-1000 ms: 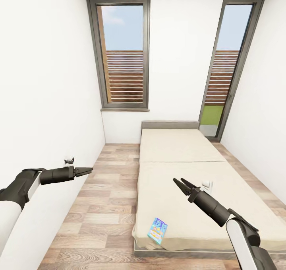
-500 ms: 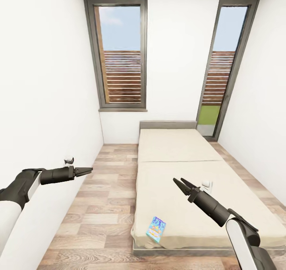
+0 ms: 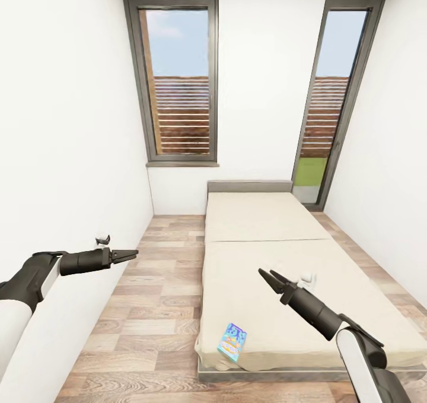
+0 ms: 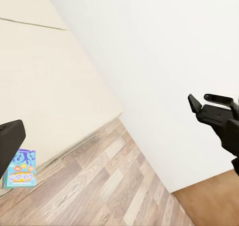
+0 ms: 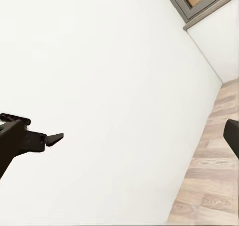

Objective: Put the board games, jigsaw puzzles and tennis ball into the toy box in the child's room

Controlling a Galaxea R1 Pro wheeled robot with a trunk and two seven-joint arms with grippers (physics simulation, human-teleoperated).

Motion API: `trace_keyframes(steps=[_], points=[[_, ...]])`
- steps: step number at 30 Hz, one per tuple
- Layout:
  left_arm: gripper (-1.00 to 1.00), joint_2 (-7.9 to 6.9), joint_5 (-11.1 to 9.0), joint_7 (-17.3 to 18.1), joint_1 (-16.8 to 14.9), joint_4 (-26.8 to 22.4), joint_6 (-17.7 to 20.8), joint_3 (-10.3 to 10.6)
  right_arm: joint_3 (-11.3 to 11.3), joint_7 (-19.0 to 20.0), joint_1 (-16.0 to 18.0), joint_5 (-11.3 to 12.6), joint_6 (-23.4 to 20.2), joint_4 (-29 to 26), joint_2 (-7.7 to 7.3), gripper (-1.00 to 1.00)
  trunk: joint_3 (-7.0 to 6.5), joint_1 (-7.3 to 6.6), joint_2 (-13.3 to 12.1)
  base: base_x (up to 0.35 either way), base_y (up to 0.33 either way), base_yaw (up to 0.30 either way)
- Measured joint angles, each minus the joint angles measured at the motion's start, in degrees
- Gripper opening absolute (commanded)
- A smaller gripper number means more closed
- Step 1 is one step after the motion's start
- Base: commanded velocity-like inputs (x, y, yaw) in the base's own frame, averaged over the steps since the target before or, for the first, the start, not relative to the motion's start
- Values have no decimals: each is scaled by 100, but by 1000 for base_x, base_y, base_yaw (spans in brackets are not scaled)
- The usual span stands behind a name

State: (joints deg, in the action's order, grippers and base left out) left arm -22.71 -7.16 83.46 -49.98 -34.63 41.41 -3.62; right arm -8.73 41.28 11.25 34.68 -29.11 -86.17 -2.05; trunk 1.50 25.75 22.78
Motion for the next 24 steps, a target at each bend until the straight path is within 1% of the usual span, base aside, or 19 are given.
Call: trace_keyframes(steps=[2,5,6,8,9,11,13,16,19,21,23,24], points=[[100,-2,1,2,1,0,0,-4,-5,-14,1,4,-21,224,-13,100,0,0,0,0,0,0],[100,0,2,-7,1,0,4,-6,-20,-22,52,21,-48,732,-36,100,0,0,0,0,0,0],[100,0,2,-13,1,0,6,-7,-27,-22,144,31,-75,1038,-44,100,0,0,-1,0,0,0],[100,3,2,-18,2,0,7,-7,-40,-20,455,51,-187,1668,-53,100,17,22,37,0,0,0],[100,1,2,-19,2,0,8,-9,-44,-22,538,55,-226,1828,-55,100,35,44,78,0,0,0],[100,-1,2,-18,2,0,15,-13,-55,-25,799,60,-350,2395,-59,100,72,88,158,0,0,0],[100,-3,2,-12,2,0,23,-15,-62,-27,928,68,-395,2707,-63,100,108,132,239,0,0,0],[100,-3,5,-7,-1,0,58,-19,-77,-38,1033,81,-425,2957,-59,100,162,198,361,0,0,0],[100,-1,0,-5,0,0,89,-28,-138,-77,1068,91,-429,3043,-50,100,216,264,482,0,0,0],[100,2,3,-8,-1,0,99,-34,-256,-136,1076,93,-434,3092,-44,100,252,308,562,0,0,0],[100,3,2,-9,1,0,114,-39,-468,-302,1082,96,-460,3200,-38,100,289,352,642,0,0,0],[100,3,2,-10,1,0,121,-42,-512,-350,1086,100,-481,3224,-40,100,307,374,683,0,0,0]])
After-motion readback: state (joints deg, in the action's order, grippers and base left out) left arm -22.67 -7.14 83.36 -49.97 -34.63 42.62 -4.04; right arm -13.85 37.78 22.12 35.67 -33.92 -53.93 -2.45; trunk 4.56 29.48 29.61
